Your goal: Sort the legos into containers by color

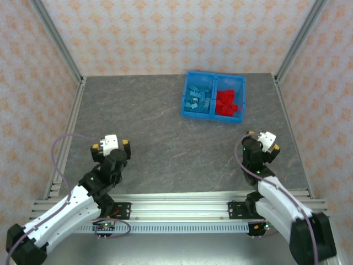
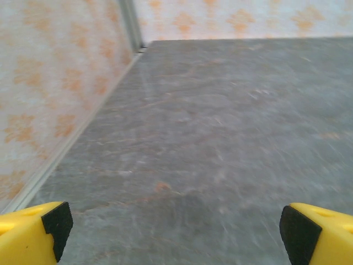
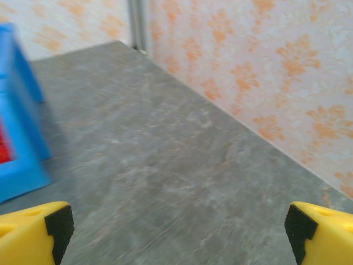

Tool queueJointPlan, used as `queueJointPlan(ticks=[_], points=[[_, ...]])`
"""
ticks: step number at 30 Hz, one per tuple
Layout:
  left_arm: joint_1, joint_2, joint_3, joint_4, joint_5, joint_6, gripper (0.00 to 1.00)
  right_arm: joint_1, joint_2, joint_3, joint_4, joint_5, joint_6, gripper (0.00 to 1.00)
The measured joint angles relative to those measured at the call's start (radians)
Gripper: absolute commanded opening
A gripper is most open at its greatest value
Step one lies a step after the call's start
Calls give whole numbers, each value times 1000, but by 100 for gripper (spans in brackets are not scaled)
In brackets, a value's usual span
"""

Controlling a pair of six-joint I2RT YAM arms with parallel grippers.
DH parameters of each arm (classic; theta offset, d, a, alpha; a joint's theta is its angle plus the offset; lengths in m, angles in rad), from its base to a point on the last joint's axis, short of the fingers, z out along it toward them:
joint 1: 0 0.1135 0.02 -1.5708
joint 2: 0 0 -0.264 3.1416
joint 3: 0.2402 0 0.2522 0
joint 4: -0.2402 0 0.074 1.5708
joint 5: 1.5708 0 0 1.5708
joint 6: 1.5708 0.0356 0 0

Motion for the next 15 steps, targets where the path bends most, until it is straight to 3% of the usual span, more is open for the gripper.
queueJointPlan(ticks=[7, 12, 15], points=[[258, 323, -1, 383, 159, 150, 100, -77, 486, 208, 237, -143, -72, 100], [443, 593, -12, 615, 359, 180, 100, -117, 521, 173, 426, -307, -111, 99], [517, 733, 16, 712, 487, 176, 100, -132, 527, 151, 443, -343, -118, 99]])
